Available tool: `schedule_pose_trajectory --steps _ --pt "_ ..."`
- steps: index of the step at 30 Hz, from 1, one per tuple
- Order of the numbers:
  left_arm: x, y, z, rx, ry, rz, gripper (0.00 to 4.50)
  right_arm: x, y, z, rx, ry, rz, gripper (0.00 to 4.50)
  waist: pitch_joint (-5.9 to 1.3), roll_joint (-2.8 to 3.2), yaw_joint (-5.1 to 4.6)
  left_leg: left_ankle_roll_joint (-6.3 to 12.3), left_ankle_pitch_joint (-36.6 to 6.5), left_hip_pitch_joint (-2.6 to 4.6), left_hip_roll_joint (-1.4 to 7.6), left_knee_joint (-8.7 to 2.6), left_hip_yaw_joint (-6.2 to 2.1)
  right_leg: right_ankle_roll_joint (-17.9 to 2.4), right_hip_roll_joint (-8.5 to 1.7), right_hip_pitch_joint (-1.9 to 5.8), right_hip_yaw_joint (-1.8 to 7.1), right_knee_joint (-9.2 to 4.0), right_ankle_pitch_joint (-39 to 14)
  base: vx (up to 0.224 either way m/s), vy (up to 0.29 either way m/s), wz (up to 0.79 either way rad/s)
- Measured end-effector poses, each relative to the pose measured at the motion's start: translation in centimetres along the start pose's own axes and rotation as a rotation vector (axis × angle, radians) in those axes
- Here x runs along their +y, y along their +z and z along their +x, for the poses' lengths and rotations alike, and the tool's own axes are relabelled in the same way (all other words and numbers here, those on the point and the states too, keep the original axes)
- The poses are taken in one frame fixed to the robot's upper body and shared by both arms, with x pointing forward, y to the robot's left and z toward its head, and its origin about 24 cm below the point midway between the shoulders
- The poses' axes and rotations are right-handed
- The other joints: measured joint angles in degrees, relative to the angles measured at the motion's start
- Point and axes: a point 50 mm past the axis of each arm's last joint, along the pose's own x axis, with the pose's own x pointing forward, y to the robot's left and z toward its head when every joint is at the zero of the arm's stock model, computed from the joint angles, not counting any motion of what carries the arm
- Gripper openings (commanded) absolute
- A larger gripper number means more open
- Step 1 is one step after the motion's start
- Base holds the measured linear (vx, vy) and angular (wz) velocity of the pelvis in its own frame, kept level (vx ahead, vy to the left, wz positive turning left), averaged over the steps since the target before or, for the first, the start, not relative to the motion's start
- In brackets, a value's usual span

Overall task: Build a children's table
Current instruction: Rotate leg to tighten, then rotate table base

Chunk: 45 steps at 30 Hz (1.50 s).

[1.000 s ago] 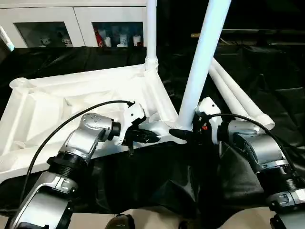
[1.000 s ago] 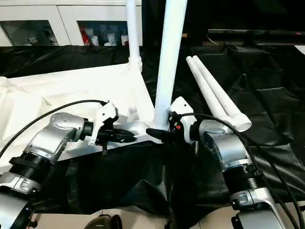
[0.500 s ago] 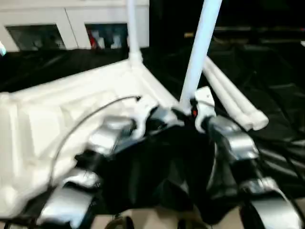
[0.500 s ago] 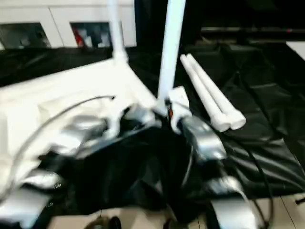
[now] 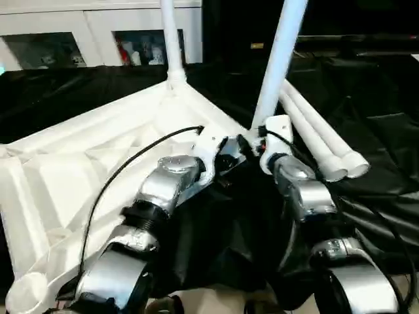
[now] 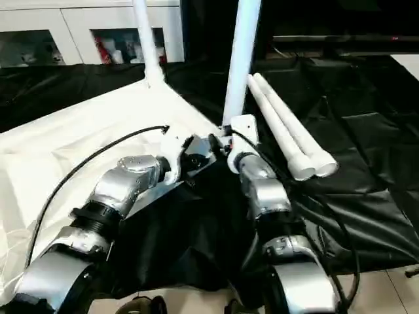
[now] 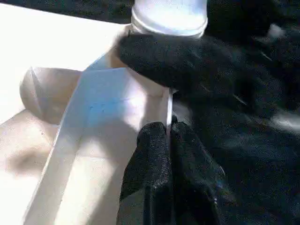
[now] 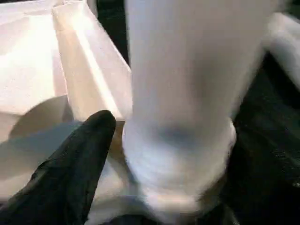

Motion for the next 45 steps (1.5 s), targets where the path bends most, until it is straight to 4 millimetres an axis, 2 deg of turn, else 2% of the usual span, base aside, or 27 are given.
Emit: schedule_pose_trajectory --steps 2,4,7,9,11,15,19,21,22,24,25,28,33,36,39,40,41,44,45 --pt "0.4 0.5 0.2 -0.046 0.047 -0.048 0.6 -0.2 0.0 -0.6 -0.014 -0.001 -0.002 3.97 0.0 0.0 -0.15 0.21 0.05 -0.11 0.0 0.06 0.01 0.0 -0.01 -0.1 0.01 0.0 0.0 0.0 0.0 0.0" --pt "0.6 2.4 0.3 -0.138 0.096 -0.038 0.68 -1.3 0.0 -1.4 -0.025 -0.018 -0.023 3.97 0.01 -0.02 0.21 0.3 0.09 -0.25 0.03 0.11 -0.07 0.01 -0.01 -0.16 -0.12 0.02 0.01 0.0 0.0 0.0" --pt "1.7 4.8 -0.3 -0.226 0.183 -0.004 1.02 -1.9 0.1 -2.1 -0.033 -0.025 -0.046 3.97 -0.04 0.03 0.1 0.31 0.11 -0.14 0.07 0.14 -0.09 0.05 0.0 -0.1 -0.16 0.1 0.03 0.0 0.0 0.0" --pt "2.9 5.0 -1.0 -0.234 0.258 0.022 1.11 -2.0 -0.1 -2.6 -0.031 -0.009 -0.066 3.97 -0.06 0.06 -0.09 0.28 0.09 0.02 0.07 0.14 -0.09 0.06 0.03 0.0 -0.12 0.1 0.03 0.0 0.0 0.0" --pt "4.5 4.4 -2.1 -0.221 0.343 0.036 1.43 -2.3 -0.6 -2.9 -0.007 -0.006 -0.072 3.97 -0.06 0.06 -0.26 0.15 0.04 0.04 0.08 0.14 -0.1 0.09 0.04 0.01 -0.12 0.11 0.05 0.0 0.0 0.0" --pt "8.1 2.7 -5.9 -0.156 0.526 0.129 1.66 -1.7 -2.4 -3.3 0.096 0.05 -0.066 3.97 -0.07 0.03 -0.4 0.13 0.06 0.03 0.12 0.16 -0.14 0.1 0.06 -0.02 -0.16 0.18 0.07 0.0 0.0 0.0" --pt "11.5 0.6 -11.5 -0.025 0.722 0.24 1.66 0.5 -3.1 -3.0 0.14 0.134 -0.056 3.97 -0.05 -0.05 -0.37 -0.02 -0.01 -0.02 0.14 0.15 -0.14 0.11 0.08 -0.09 -0.16 0.17 0.06 0.0 0.0 0.0" --pt "12.2 0.1 -13.1 0.025 0.78 0.272 1.66 1.1 -3.0 -2.7 0.144 0.15 -0.055 3.97 -0.07 -0.12 0.2 -0.03 -0.01 -0.03 0.13 0.16 -0.1 0.12 0.06 -0.05 -0.14 0.14 0.05 0.0 0.0 0.0" --pt "12.7 -0.4 -14.8 0.077 0.824 0.313 1.66 1.9 -2.6 -2.2 0.139 0.17 -0.048 3.97 -0.05 -0.18 0.22 -0.03 -0.02 -0.03 0.13 0.18 -0.08 0.11 0.06 -0.07 -0.07 0.14 0.06 0.0 0.0 0.0" --pt "13.2 -0.9 -16.9 0.151 0.882 0.359 1.66 2.4 -2.0 -1.6 0.132 0.183 -0.051 3.97 -0.05 -0.34 0.13 -0.05 -0.01 -0.02 0.12 0.18 -0.08 0.12 0.06 -0.06 -0.06 0.15 0.05 0.0 0.0 0.0" --pt "13.5 -1.1 -18.2 0.192 0.914 0.382 1.5 2.5 -1.9 -1.4 0.134 0.181 -0.05 3.97 -0.07 -0.45 0.29 -0.08 -0.01 -0.02 0.12 0.18 -0.1 0.13 0.06 -0.06 -0.07 0.16 0.05 0.0 0.0 0.0" --pt "13.8 -1.1 -19.8 0.24 0.959 0.399 1.31 2.7 -1.7 -1.1 0.135 0.178 -0.049 3.97 -0.08 -0.47 0.92 -0.09 -0.01 0.0 0.07 0.18 -0.11 0.17 0.06 -0.02 0.0 0.16 0.03 0.0 0.0 0.0" --pt "14.3 -2.5 -23.0 0.424 0.977 0.442 0.94 3.7 -1.4 0.0 0.16 0.206 -0.042 3.61 -0.09 -0.59 -0.24 -0.19 0.04 0.06 0.08 0.13 -0.17 0.45 0.08 -0.13 0.0 0.21 0.14 0.0 0.0 0.0" --pt "13.6 -3.7 -22.7 0.494 0.891 0.398 0.82 3.6 -1.3 0.3 0.17 0.201 -0.046 3.24 -0.11 -0.62 -0.25 -0.22 0.06 0.13 0.08 0.05 -0.17 0.46 0.08 -0.12 -0.01 0.22 0.14 0.0 0.0 0.0" --pt "12.7 -5.2 -22.2 0.566 0.798 0.35 0.47 3.8 -1.4 0.4 0.18 0.205 -0.045 3.06 -0.1 -0.64 -0.28 -0.23 0.06 0.12 0.08 0.06 -0.17 0.38 0.08 -0.12 0.02 0.24 0.21 0.0 0.0 0.0" --pt "12.4 -5.7 -22.1 0.595 0.758 0.34 0.42 3.8 -1.5 0.4 0.185 0.208 -0.044 2.81 -0.1 -0.71 -0.27 -0.23 0.06 0.12 0.08 0.06 -0.17 0.33 0.08 -0.12 0.01 0.24 0.24 0.0 0.0 0.0" --pt "12.2 -6.0 -22.2 0.614 0.728 0.331 0.28 3.8 -1.6 0.4 0.187 0.211 -0.043 2.76 -0.11 -0.72 -0.27 -0.23 0.06 0.13 0.08 0.06 -0.17 0.33 0.08 -0.12 0.02 0.24 0.24 0.0 0.0 0.0" --pt "11.6 -6.4 -21.9 0.611 0.648 0.287 0.05 3.6 -1.9 0.5 0.194 0.209 -0.045 2.62 -0.1 -0.79 -0.18 -0.23 0.06 0.12 0.08 0.05 -0.17 0.34 0.08 -0.12 0.0 0.24 0.23 0.0 0.0 0.0" --pt "11.4 -6.4 -21.8 0.61 0.62 0.28 0.0 3.7 -1.9 0.5 0.198 0.212 -0.044 2.37 -0.1 -0.79 -0.14 -0.23 0.06 0.12 0.08 0.06 -0.17 0.34 0.08 -0.12 0.01 0.24 0.23 0.0 0.0 0.0"
